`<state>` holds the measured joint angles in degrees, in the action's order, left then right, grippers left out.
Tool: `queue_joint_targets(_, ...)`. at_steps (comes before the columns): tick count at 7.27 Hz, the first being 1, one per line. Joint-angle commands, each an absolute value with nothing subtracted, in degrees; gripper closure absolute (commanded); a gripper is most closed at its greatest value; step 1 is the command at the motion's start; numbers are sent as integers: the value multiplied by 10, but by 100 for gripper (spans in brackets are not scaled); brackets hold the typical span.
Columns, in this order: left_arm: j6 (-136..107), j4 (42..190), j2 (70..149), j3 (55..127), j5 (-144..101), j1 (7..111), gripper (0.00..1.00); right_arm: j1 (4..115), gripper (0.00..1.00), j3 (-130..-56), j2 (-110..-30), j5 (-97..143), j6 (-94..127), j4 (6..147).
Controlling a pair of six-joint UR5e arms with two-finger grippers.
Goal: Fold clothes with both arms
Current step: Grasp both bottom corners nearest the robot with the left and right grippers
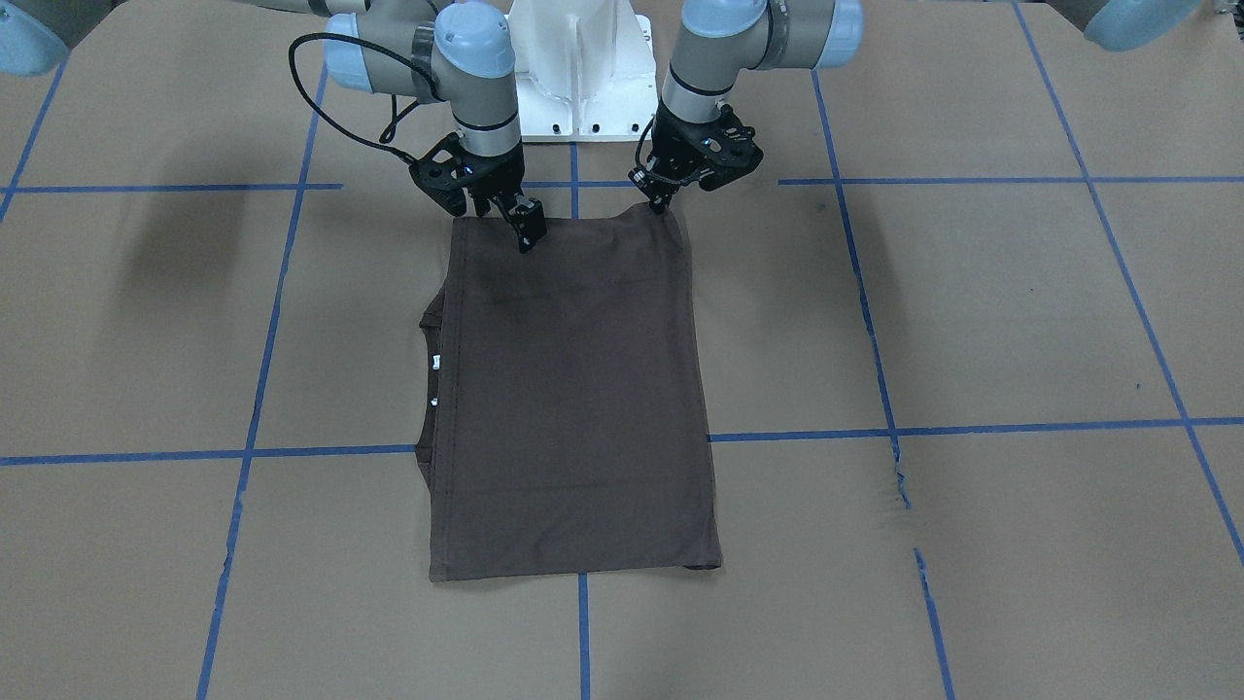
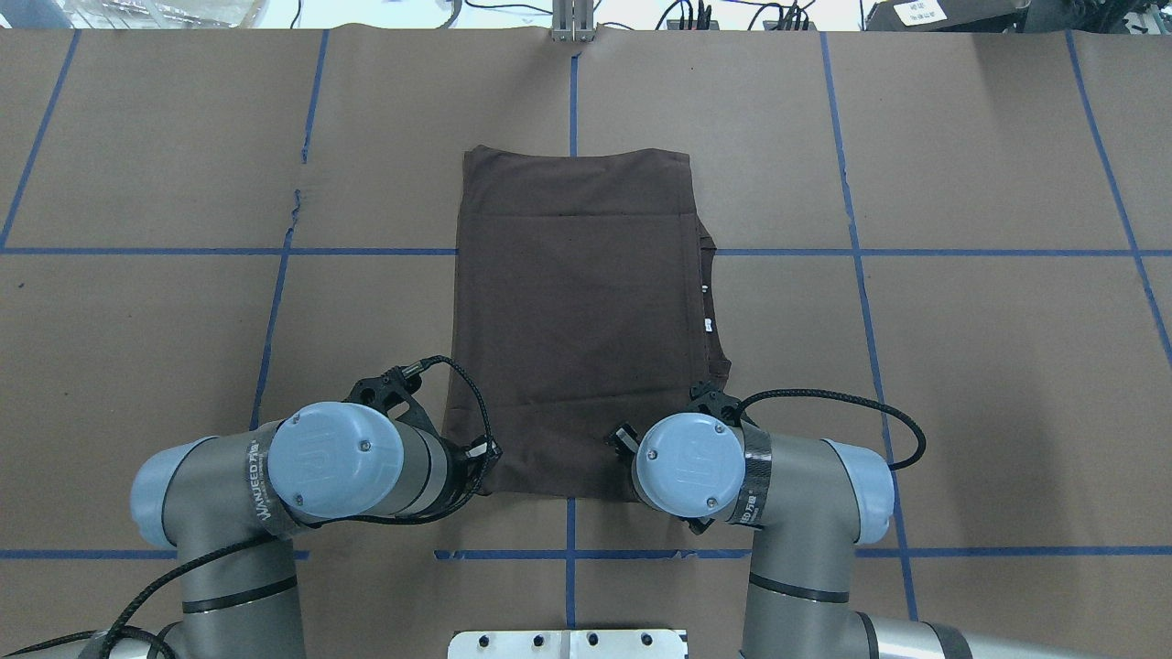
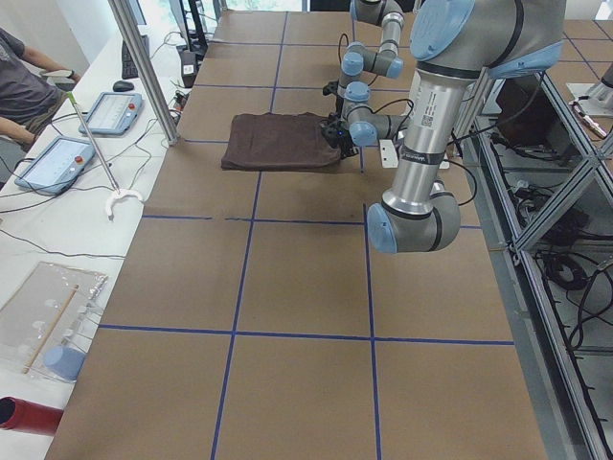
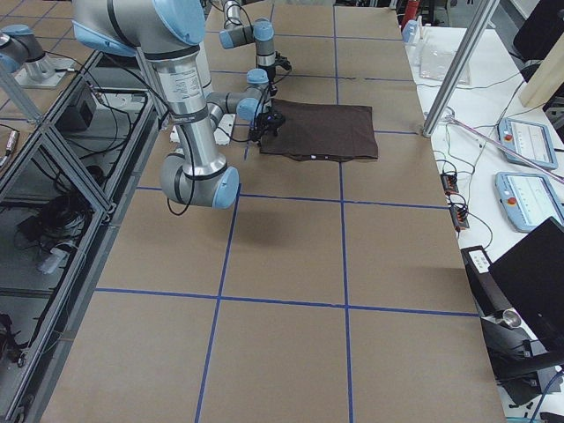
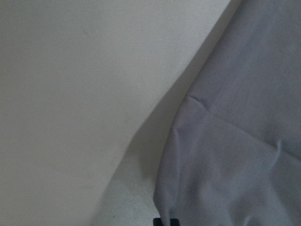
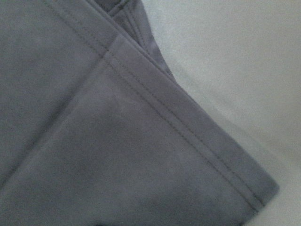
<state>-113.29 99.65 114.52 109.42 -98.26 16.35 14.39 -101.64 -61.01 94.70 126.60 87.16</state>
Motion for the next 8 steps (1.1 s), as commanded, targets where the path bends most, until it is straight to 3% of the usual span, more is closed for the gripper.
queue_joint_targets(1, -1133, 996, 1146, 1094, -983, 163, 100, 143, 2, -1014, -610, 947, 1267, 873)
queue_joint_targets(2, -1133, 996, 1145, 1094, -983, 163, 100, 142, 22, -1014, -611, 947, 1268, 874)
queue_joint_targets(3, -1133, 996, 1145, 1094, -983, 164, 100, 142, 62, -1015, -611, 947, 1267, 875)
queue_joint_targets(5, -1133, 996, 1145, 1094, -983, 164, 100, 143, 100, -1020, -610, 949, 1264, 875)
queue_joint_targets(8, -1133, 996, 1146, 1094, -983, 163, 100, 145, 100, -1020, -609, 949, 1263, 875)
